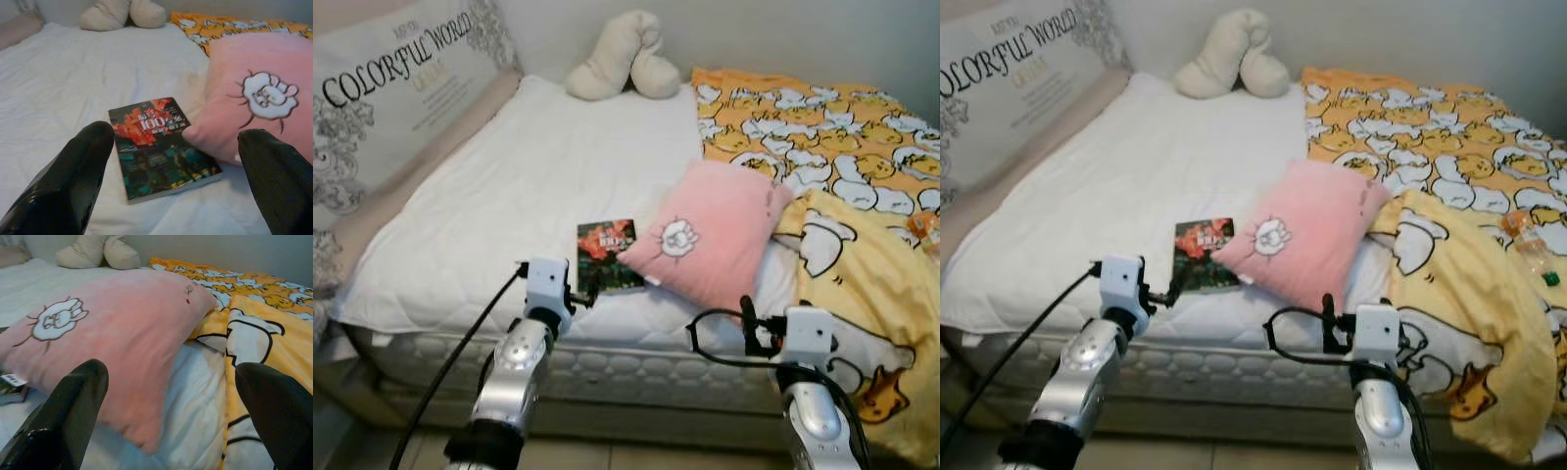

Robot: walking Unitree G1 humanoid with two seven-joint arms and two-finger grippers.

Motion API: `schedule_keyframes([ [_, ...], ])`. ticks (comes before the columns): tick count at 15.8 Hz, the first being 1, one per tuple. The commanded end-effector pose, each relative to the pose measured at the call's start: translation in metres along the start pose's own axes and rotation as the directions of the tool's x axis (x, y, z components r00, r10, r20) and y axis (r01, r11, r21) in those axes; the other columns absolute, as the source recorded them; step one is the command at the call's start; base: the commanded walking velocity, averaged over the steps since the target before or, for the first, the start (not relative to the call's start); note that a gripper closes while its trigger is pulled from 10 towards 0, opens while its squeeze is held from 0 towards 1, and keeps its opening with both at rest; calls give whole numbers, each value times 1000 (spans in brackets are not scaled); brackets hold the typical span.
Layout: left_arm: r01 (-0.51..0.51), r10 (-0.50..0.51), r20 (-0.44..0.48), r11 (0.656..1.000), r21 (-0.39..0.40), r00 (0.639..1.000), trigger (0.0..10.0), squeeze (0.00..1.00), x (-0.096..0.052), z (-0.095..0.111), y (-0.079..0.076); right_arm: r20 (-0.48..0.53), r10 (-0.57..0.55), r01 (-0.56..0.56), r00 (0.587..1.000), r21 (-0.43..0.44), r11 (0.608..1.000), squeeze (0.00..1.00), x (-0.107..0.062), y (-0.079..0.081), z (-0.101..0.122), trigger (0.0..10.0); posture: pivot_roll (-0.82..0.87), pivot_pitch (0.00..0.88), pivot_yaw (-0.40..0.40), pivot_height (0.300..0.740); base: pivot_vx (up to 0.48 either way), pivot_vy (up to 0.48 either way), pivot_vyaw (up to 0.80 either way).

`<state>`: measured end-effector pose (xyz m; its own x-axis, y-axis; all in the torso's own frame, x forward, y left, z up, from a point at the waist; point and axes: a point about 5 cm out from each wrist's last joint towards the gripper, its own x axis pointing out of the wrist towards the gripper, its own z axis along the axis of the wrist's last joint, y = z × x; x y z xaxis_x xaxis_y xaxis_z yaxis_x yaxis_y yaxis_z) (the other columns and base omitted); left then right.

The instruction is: Clean up the room

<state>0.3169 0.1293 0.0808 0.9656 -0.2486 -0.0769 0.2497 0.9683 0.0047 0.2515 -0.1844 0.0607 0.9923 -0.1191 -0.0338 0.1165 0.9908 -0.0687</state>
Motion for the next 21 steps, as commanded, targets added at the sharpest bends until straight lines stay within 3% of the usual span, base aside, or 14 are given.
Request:
schedule_keyframes([
  [1, 19, -19, 7, 1000, 12, 1000, 10000, 0, 4, 3, -6, 7, -22, 22, 1000, -2, 1000, 0, 1, -6, 1, 10000, 98, 0, 35, 740, 0, -450, 600],
  [2, 19, -19, 8, 1000, 19, 1000, 10000, 0, 4, 3, -6, 6, -24, 24, 1000, -2, 1000, 0, 0, -7, 1, 10000, 98, 0, 35, 740, 0, -450, 600],
  [4, 40, -38, 43, 997, -62, 998, 10000, 0, 8, 11, -8, -9, -35, 35, 999, -19, 999, 0, -4, -11, -4, 10000, 91, 0, 36, 740, 0, -450, 584],
  [7, 53, -51, 51, 998, -42, 997, 10000, 0, 8, 12, -8, -9, -40, 39, 999, -24, 999, 0, -6, -13, -5, 10000, 87, 0, 39, 740, 0, -453, 552],
  [9, 99, -92, 89, 992, -78, 992, 10000, 0, 6, 15, -14, -6, -49, 49, 999, -35, 998, 0, -8, -15, -6, 10000, 83, 0, 39, 740, 0, -456, 513],
  [11, 103, -96, 101, 992, -69, 990, 10000, 0, 10, 19, -13, -24, -130, 129, 991, -25, 991, 0, -10, -28, -10, 10000, 81, 0, 41, 740, 0, -465, 506],
  [14, 149, -145, 104, 988, -36, 984, 10000, 0, 11, 20, -13, -19, -129, 128, 992, -27, 991, 0, -10, -29, -10, 10000, 78, 0, 45, 740, 0, -450, 504],
  [18, 203, -201, 100, 979, -13, 974, 10000, 0, 11, 19, -17, 2, -119, 119, 993, -70, 990, 0, -9, -26, -8, 10000, 69, 0, 53, 740, 0, -435, 0],
  [21, 232, -230, 98, 973, -3, 968, 10000, 0, 10, 18, -19, -12, -115, 114, 993, -63, 991, 0, -10, -25, -11, 10000, 63, 0, 58, 740, 0, -425, -800],
])
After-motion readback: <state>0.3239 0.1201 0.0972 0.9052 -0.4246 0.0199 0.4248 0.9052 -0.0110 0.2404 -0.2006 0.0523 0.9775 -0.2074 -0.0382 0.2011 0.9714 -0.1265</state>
